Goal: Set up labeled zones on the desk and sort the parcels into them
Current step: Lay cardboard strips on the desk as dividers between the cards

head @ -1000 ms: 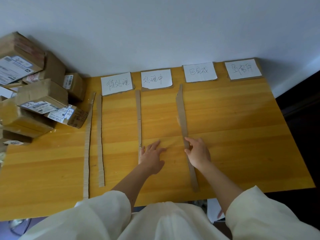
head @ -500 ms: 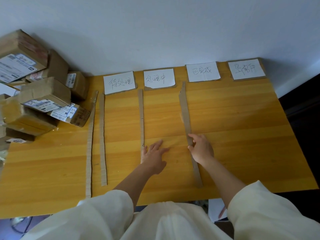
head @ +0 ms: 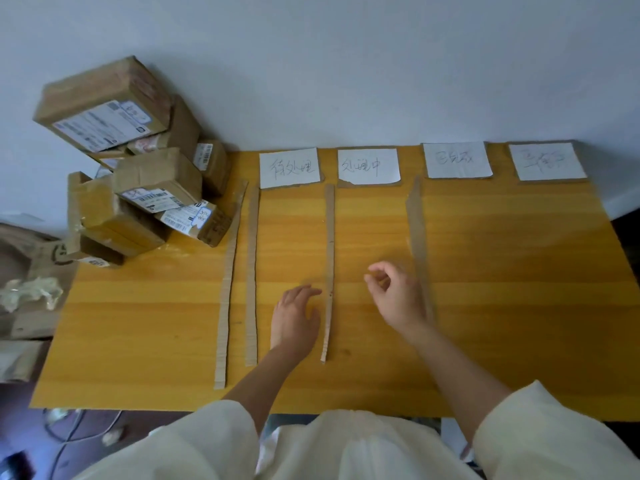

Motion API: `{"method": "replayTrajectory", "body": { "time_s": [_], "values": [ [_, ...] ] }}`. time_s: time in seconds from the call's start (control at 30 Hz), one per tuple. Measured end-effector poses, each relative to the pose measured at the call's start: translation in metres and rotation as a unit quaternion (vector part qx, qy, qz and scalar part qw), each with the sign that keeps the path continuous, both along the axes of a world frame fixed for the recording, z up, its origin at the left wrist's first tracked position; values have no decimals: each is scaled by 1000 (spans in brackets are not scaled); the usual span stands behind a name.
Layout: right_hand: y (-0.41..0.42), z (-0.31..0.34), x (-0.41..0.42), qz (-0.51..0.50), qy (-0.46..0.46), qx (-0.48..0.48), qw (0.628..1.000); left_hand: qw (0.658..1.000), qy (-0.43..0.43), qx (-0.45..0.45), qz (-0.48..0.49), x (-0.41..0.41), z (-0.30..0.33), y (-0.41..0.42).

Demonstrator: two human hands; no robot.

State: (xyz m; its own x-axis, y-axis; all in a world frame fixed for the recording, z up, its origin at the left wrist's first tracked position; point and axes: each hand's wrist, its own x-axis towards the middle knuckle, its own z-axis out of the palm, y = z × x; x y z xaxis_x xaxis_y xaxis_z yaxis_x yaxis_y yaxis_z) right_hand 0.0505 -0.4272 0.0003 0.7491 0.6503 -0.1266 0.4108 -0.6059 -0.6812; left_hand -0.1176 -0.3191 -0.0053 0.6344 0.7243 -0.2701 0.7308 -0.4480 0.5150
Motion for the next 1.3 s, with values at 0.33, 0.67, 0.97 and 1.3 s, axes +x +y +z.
{"method": "replayTrajectory", "body": {
  "time_s": [0.33, 0.67, 0.97, 1.3],
  "values": [
    [108, -6, -115, 124, 103, -85, 983, 972, 20, -14, 233, -103, -8, 75],
    [186, -23, -164, 53, 79, -175, 980, 984, 42, -90, 150, -131, -24, 120],
    [211, -38, -181, -37, 55, -183, 981, 991, 72, -113, 30, -133, -27, 134],
    [208, -39, -176, -88, 119, -230, 962, 990, 68, -126, 11, -132, -31, 138]
  ]
}}
